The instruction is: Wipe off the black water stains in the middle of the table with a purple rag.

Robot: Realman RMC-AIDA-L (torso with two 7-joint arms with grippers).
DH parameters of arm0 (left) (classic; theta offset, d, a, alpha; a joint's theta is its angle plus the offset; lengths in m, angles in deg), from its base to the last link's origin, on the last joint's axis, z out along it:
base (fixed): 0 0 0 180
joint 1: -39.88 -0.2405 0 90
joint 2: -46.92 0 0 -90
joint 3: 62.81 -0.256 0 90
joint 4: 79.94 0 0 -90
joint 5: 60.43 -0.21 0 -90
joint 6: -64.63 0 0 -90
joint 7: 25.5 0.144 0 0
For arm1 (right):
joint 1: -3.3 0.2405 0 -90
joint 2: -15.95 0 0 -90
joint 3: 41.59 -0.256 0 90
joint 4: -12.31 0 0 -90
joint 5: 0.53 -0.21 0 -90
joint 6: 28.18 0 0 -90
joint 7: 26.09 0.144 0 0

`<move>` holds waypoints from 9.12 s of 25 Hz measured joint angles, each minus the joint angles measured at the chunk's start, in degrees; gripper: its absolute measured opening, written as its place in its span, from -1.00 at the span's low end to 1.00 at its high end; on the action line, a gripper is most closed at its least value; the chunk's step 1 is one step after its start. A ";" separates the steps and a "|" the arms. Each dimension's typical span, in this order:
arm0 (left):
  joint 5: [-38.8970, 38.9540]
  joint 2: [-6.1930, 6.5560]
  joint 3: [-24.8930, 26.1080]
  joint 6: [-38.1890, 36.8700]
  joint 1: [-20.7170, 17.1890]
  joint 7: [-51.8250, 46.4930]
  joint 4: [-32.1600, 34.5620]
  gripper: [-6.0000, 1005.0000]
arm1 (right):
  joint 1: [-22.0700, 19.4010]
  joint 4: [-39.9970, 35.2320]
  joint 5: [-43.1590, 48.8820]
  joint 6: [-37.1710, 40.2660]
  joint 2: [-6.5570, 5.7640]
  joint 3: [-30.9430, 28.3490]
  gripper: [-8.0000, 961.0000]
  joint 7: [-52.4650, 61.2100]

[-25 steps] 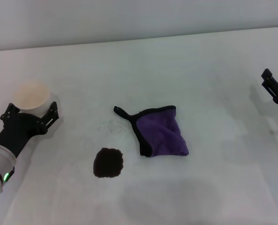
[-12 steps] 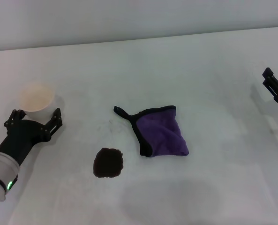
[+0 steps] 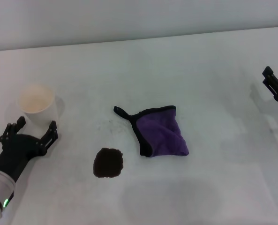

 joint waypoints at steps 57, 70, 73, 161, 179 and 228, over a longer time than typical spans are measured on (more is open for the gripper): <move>13.81 0.45 0.78 -14.88 -2.06 -3.09 -3.93 0.72 | 4.92 -96.48 109.11 3.48 0.14 66.13 0.70 138.19; 13.23 0.54 0.17 -14.85 -0.47 -3.48 -4.03 0.72 | 10.78 -84.27 108.55 6.09 0.36 68.14 0.54 140.51; 12.95 0.57 0.13 -14.85 -0.35 -3.48 -4.10 0.72 | 10.88 -83.89 108.54 6.80 0.36 68.67 0.45 140.54; 12.66 0.72 0.63 -13.27 1.98 -4.44 -4.64 0.72 | 16.21 -70.73 89.49 29.68 0.53 81.85 -0.87 136.23; 12.66 0.71 0.66 -13.35 2.11 -4.44 -4.64 0.72 | 17.49 -68.41 78.58 25.48 0.39 80.63 -0.87 126.22; 13.19 0.53 0.78 -13.97 1.57 -4.44 -4.71 0.72 | 6.82 -70.27 83.18 14.07 -0.22 56.26 -0.83 111.16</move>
